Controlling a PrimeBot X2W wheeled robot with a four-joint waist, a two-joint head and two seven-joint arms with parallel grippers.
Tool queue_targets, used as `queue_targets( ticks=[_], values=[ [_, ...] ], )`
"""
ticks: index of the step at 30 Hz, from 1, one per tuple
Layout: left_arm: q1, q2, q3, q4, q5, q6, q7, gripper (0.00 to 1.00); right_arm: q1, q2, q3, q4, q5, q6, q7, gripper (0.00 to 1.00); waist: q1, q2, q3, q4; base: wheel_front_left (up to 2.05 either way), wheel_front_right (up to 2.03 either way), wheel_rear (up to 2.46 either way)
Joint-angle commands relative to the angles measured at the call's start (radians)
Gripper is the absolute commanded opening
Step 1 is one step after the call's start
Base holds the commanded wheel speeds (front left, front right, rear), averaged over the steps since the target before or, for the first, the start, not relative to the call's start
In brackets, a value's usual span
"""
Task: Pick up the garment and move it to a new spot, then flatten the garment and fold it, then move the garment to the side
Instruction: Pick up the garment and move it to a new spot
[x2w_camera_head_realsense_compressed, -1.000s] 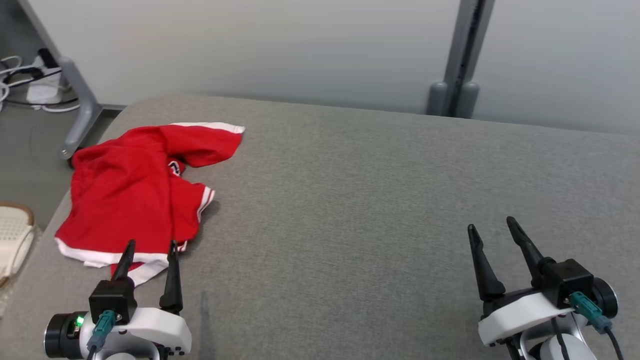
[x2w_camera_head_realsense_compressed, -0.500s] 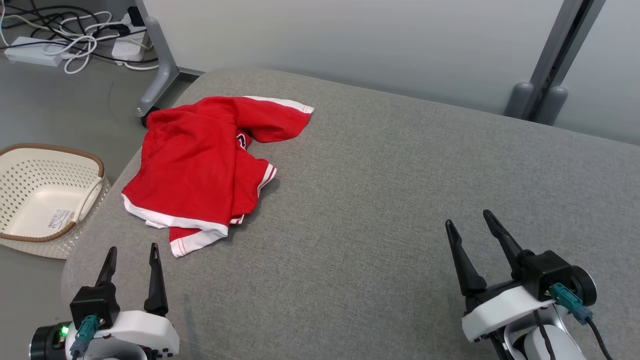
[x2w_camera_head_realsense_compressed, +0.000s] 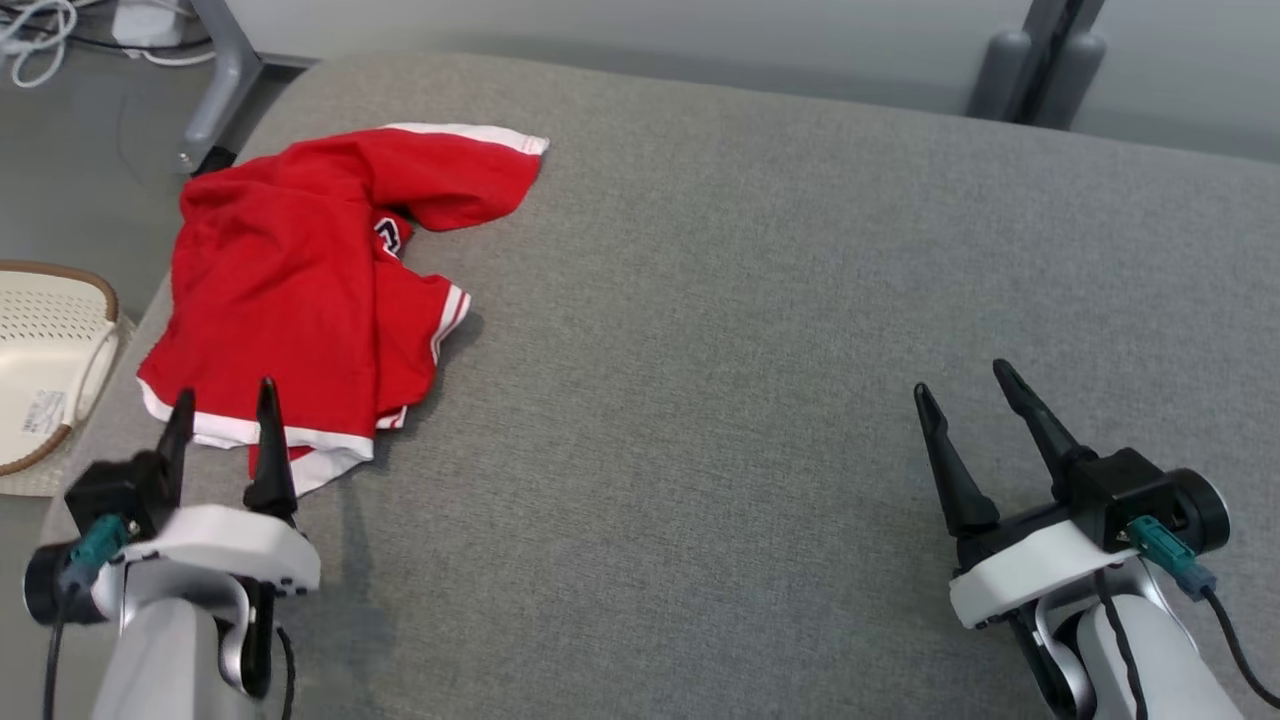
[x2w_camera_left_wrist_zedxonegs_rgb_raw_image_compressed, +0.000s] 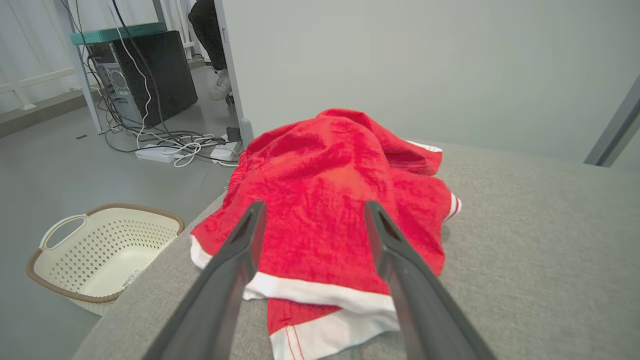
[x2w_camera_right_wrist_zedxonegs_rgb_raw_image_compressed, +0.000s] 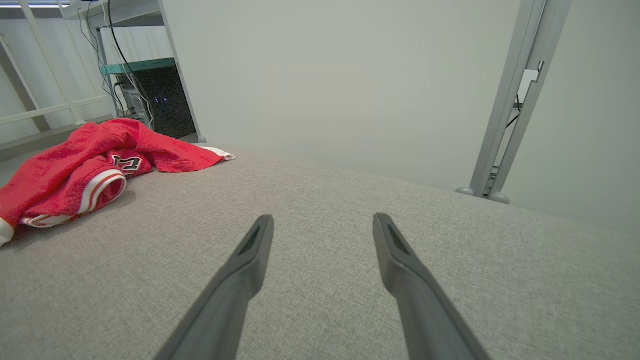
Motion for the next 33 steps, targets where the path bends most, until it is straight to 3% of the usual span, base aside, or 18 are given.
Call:
queue_targets(
  ticks=[1,16,24,25,26,33],
  values=[
    [-0.077,0.02,0.005,0.043,-0.004,-0.013,-0.001,1.0,-0.022,-0.02,0.004,-0.005,-0.01,0.0,-0.005,1.0,0.0,0.0,0.082,-0.049,0.0,0.0,0.0],
    [-0.473,0.165,0.032,0.47,-0.096,-0.055,0.002,1.0,-0.091,-0.051,0.003,-0.023,-0.023,0.0,-0.005,1.0,0.0,0.0,0.24,-0.146,0.0,0.0,0.0],
    [-0.571,0.187,0.023,0.649,-0.161,-0.059,0.026,1.0,-0.096,-0.053,-0.006,-0.02,-0.027,0.0,-0.003,1.0,0.0,0.0,0.267,-0.166,0.0,0.0,0.0],
    [-0.577,0.189,0.019,0.661,-0.161,-0.059,0.024,0.68,-0.096,-0.052,-0.007,-0.019,-0.026,0.0,-0.003,1.0,0.0,0.0,0.267,-0.167,0.0,0.0,0.0],
    [-0.583,0.189,0.014,0.67,-0.161,-0.059,0.021,0.0,-0.095,-0.051,-0.009,-0.018,-0.027,0.0,-0.003,1.0,0.0,0.0,0.265,-0.167,0.0,0.0,0.0],
    [-0.587,0.206,0.001,0.7,-0.155,-0.054,0.002,0.0,-0.084,-0.033,-0.016,-0.017,-0.018,0.0,-0.003,1.0,0.0,0.0,0.224,-0.163,0.0,0.0,0.0]
  ],
)
